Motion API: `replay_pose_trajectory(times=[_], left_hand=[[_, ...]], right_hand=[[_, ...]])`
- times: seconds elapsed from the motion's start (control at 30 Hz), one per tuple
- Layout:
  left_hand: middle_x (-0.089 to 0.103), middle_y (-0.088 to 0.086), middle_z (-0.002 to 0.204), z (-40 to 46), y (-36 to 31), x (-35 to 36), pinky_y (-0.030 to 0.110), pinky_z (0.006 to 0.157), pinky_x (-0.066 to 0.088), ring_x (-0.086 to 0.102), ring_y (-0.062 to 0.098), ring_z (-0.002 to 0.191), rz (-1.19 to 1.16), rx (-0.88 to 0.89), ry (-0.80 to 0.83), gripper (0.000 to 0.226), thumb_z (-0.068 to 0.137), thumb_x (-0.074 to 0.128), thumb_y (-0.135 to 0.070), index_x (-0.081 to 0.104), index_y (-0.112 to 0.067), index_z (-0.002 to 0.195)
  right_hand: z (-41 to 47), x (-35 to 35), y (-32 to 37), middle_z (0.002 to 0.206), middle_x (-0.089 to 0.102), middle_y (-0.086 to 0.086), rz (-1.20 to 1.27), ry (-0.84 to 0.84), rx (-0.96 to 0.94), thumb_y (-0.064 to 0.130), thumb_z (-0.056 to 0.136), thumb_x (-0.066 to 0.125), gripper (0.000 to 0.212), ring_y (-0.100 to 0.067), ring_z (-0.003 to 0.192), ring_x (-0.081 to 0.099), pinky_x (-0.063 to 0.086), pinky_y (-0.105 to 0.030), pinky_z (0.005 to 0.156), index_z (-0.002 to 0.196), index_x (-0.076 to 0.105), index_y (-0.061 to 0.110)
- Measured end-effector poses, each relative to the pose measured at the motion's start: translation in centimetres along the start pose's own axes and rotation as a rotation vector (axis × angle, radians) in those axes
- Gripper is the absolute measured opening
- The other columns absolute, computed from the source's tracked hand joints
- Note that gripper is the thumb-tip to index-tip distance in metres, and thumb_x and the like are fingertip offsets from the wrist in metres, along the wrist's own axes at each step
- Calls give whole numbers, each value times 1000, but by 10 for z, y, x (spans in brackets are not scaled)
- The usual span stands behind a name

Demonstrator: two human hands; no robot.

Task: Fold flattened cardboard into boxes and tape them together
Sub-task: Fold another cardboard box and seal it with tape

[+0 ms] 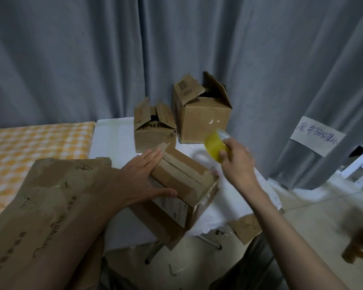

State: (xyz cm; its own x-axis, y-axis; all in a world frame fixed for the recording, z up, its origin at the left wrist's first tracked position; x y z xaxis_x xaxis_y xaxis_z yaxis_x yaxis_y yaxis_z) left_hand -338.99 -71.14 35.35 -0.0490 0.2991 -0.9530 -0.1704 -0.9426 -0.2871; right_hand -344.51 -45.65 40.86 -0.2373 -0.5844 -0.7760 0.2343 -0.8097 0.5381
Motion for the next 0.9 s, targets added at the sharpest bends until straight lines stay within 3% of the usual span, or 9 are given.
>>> replay_pose_trajectory(times=[0.13, 0.27, 0.37, 0.5, 0.7, 0.9], left_hand=[[15, -11, 163, -2, -4, -6, 35, 121, 17, 17, 11, 147, -17, -10, -81, 141, 42, 32, -108, 18, -27, 156], [24, -11, 159, 1, -5, -16, 35, 117, 25, 25, 11, 141, -58, 5, -57, 140, 39, 36, -106, 28, -27, 154], [37, -15, 153, 5, 0, -32, 34, 112, 32, 34, 2, 132, -213, -2, -63, 106, 59, 51, -92, 43, -32, 147], [61, -3, 134, 19, -2, -62, 34, 105, 44, 55, 9, 121, -393, 60, -354, 43, 94, 61, -40, 60, -25, 134], [61, -5, 129, 45, -29, -87, 26, 103, 45, 57, 7, 117, -418, 178, -304, 36, 99, 54, -12, 61, -20, 134], [64, -7, 107, 46, -35, -92, 20, 89, 51, 61, 5, 100, -453, 220, -348, 20, 89, 70, -11, 76, -19, 107]], right_hand=[[-12, 29, 45, 121, 59, -8, 317, -8, -109, 7, 100, 50, 22, -24, 113, 49, 34, -28, 86, 121, 57, 9], [-23, 49, 53, 125, 55, -3, 407, -2, -64, 12, 104, 45, 24, -16, 116, 47, 31, -25, 89, 127, 53, 13], [-24, 52, 47, 124, 56, -2, 416, -8, -86, 11, 104, 45, 22, -17, 115, 48, 37, -30, 93, 124, 53, 13], [-26, 53, 45, 115, 52, 5, 388, -18, -178, 8, 103, 46, 21, -11, 107, 44, 31, -23, 86, 121, 55, 13], [-26, 51, 46, 111, 49, 8, 353, 0, -260, 2, 101, 47, 20, -3, 101, 40, 24, 1, 82, 116, 57, 11], [-25, 51, 45, 112, 49, 6, 374, 47, -260, 3, 102, 47, 20, -6, 102, 41, 26, 0, 82, 117, 57, 9]])
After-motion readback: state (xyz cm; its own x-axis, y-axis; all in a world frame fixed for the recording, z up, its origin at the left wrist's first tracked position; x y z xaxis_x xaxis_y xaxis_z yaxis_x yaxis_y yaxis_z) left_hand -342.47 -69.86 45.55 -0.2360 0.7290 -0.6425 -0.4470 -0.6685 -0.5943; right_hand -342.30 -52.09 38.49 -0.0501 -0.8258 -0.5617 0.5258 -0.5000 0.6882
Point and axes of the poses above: each hand's wrist, its own z-axis towards the middle knuckle, its own x-axis out of the palm, y = z × x, the point moved 2 cm from there along z, towards the middle knuckle
